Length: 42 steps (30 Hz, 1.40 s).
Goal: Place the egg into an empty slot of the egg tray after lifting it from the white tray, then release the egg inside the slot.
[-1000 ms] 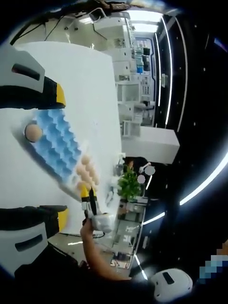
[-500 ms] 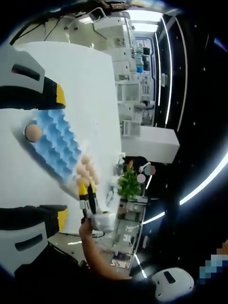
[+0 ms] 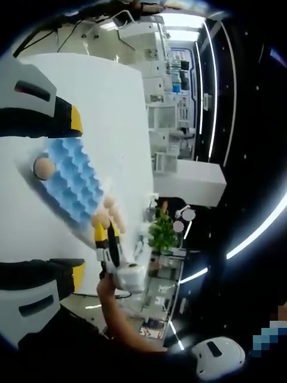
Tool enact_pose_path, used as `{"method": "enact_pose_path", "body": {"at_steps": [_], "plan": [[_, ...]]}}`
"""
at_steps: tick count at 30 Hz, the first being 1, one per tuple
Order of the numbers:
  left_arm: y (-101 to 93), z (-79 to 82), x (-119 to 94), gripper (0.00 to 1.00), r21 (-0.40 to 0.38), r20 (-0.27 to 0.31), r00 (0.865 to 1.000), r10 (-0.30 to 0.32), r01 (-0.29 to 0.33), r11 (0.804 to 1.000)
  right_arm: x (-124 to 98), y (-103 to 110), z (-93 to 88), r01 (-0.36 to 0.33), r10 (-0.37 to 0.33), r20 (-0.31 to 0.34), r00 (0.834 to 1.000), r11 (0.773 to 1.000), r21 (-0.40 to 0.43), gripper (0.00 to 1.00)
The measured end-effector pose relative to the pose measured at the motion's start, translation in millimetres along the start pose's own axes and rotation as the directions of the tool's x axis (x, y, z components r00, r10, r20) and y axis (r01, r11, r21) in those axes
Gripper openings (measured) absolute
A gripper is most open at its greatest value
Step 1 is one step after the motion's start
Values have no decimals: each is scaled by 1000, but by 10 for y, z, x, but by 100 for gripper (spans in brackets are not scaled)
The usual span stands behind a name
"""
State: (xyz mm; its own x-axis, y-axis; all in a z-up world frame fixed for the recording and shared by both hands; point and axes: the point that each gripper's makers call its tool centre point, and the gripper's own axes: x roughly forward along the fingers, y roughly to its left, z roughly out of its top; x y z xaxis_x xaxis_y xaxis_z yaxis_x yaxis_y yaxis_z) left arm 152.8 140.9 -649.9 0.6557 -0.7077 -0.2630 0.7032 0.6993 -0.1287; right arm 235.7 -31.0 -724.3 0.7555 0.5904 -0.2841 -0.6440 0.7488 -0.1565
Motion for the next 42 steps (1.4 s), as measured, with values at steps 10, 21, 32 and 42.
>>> {"method": "enact_pose_path", "body": {"at_steps": [10, 21, 32, 42], "plan": [[5, -6, -28, 84, -1, 2, 1000, 1, -1, 1000, 214, 340, 147, -72, 73, 23, 997, 997, -8, 25], [12, -21, -36, 84, -4, 2, 1000, 1, -1, 1000, 430, 735, 305, -153, 154, 46, 987, 988, -18, 24], [44, -30, -63, 83, -7, 3, 1000, 5, -5, 1000, 626, 1058, 314, -216, 217, 37, 975, 976, -32, 24], [101, -45, -122, 83, -12, 7, 1000, 17, -17, 1000, 722, 1210, 243, -249, 249, 14, 968, 968, -41, 24]]}}
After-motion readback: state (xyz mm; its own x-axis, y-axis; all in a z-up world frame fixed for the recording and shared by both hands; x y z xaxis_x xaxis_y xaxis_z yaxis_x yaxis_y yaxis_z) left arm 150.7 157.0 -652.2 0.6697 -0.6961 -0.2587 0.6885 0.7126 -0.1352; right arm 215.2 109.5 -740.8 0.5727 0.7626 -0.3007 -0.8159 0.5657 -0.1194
